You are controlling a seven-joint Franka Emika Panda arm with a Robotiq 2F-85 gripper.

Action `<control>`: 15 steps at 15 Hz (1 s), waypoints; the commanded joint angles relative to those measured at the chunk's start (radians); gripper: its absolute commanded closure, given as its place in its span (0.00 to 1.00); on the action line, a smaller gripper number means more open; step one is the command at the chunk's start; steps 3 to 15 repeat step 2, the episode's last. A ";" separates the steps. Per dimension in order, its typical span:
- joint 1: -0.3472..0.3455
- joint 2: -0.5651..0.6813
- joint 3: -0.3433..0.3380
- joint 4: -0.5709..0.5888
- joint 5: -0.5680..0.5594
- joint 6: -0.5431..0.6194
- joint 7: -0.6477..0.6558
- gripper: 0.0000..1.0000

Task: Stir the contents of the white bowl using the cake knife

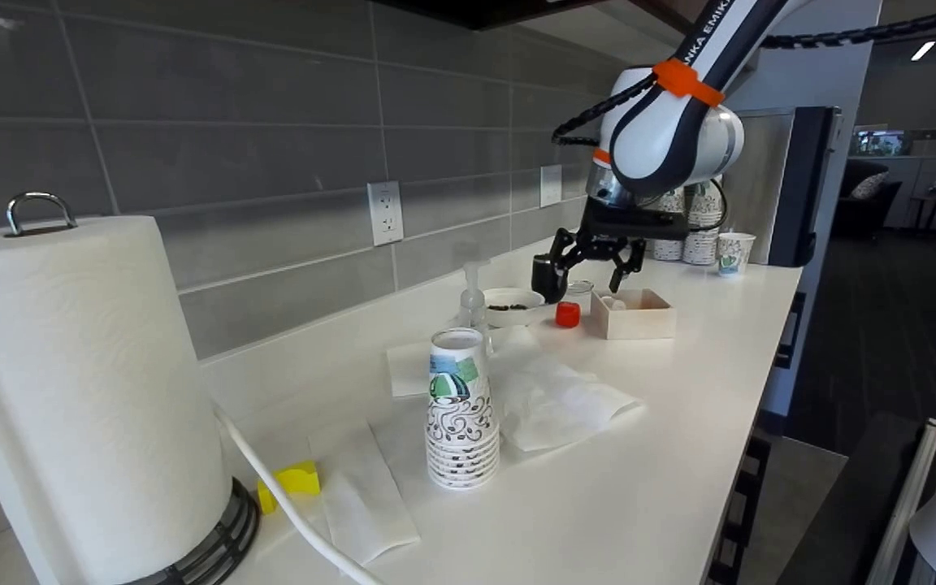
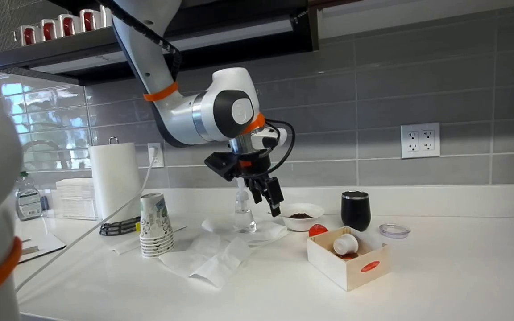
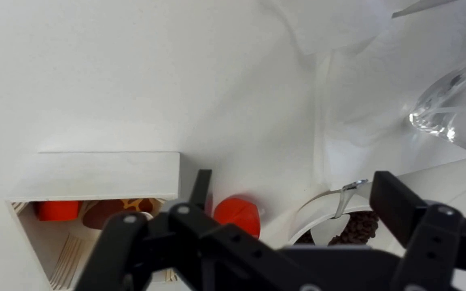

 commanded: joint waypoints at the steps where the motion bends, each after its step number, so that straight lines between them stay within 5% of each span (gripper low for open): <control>1: -0.017 -0.059 0.005 -0.033 -0.123 0.008 0.119 0.00; 15: -0.019 -0.064 0.006 -0.033 -0.143 0.005 0.139 0.00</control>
